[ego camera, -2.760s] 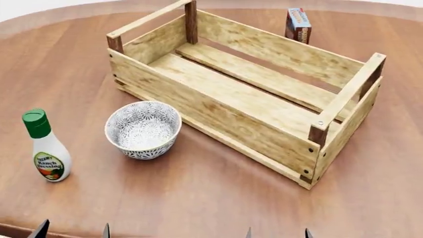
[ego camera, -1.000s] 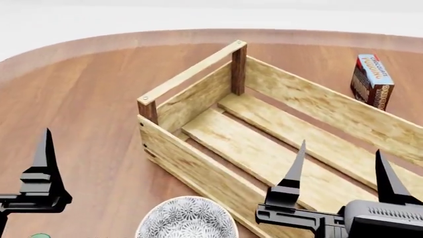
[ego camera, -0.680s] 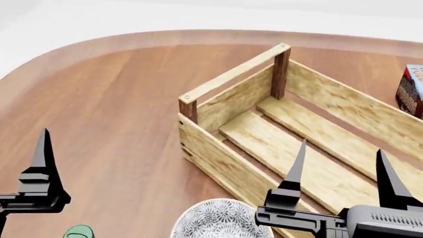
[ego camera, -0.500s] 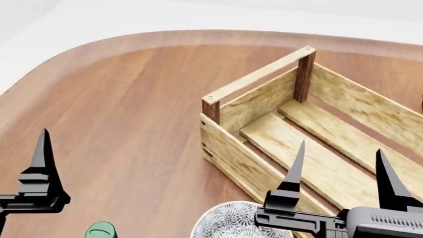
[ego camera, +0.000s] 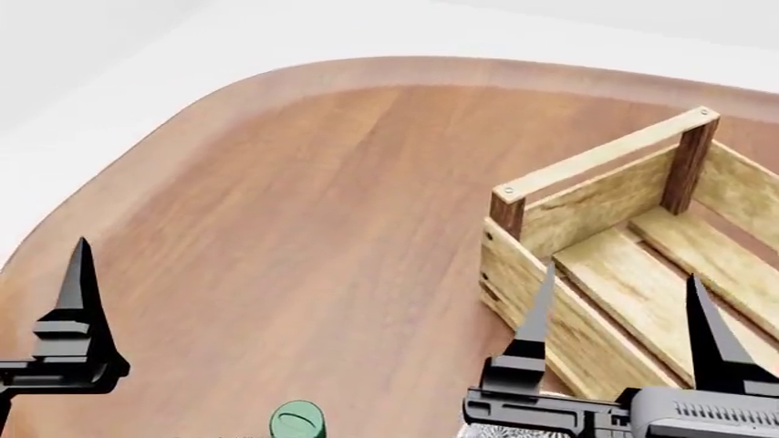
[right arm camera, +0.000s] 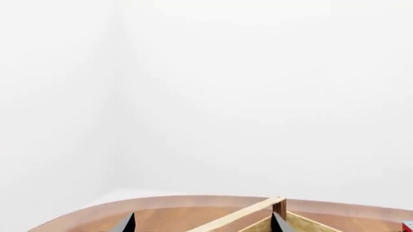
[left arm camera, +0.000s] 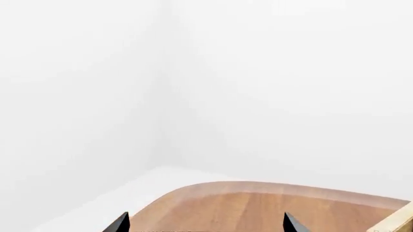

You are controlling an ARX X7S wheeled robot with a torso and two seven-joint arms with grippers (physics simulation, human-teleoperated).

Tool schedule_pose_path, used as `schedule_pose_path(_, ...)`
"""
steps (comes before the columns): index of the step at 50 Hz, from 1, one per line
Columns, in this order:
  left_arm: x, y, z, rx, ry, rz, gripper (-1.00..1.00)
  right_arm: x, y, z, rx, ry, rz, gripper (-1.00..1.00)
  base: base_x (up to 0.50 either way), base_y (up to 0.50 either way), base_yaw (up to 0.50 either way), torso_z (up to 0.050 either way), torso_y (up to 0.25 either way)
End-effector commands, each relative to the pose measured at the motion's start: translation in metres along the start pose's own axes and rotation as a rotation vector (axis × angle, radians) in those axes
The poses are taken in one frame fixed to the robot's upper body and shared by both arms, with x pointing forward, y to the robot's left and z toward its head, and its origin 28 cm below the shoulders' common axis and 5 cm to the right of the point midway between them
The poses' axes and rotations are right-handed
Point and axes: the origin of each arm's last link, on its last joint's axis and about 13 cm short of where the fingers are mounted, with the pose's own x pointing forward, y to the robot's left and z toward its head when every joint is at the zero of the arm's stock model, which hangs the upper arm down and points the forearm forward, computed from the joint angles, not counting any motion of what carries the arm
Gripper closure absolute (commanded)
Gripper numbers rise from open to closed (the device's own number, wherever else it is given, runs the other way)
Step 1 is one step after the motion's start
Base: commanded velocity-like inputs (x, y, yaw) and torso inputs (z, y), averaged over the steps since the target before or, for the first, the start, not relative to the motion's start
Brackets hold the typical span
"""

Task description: Pick up the salad dressing and put it in the tray.

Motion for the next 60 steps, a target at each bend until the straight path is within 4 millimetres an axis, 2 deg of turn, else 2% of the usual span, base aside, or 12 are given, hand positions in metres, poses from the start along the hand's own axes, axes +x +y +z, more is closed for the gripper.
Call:
schedule_pose_path(1,0.0,0.0,0.0,-0.003,0.0,-0.001,-1.0,0.0,0.0,-0.001,-0.008,-0.004,0.01,-1.0,0.0,0.0,0.5,0.0,0.0)
schedule_pose_path(12,0.0,0.0,0.0,0.0,-0.001,0.001,-1.0,0.001,-0.001,-0.003,-0.01,0.019,-0.004,-1.0,-0.05,0.12,0.36,0.0,0.0)
schedule_pose_path(19,0.001,0.0,0.0,0.0,0.002,0.0,-1.0,-0.005,0.001,-0.005,0.026,0.069,0.141,-1.0,-0.01,0.03,0.0,0.0,0.0)
schedule_pose_path(22,0.0,0.0,-0.001,0.0,0.003,-0.004,-1.0,-0.011,0.006,-0.01,-0.048,0.094,0.219,-1.0,0.0,0.0,0.0,0.0,0.0)
schedule_pose_path(28,0.001,0.0,0.001,-0.001,0.001,-0.002,-1.0,-0.021,0.007,-0.013,-0.047,0.135,0.359,-1.0,0.0,0.0,0.0,0.0,0.0)
schedule_pose_path(39,0.001,0.0,0.001,-0.002,0.002,-0.005,-1.0,-0.025,0.013,-0.014,0.012,0.173,0.467,-1.0,0.0,0.0,0.0,0.0,0.0)
schedule_pose_path(53,0.0,0.0,-0.001,-0.004,0.01,-0.006,-1.0,-0.011,0.028,-0.028,0.036,0.199,0.556,-1.0,0.0,0.0,0.0,0.0,0.0)
schedule_pose_path(60,0.0,0.001,-0.002,-0.005,0.013,-0.005,-1.0,-0.003,0.036,-0.042,0.039,0.253,0.586,-1.0,0.0,0.0,0.0,0.0,0.0)
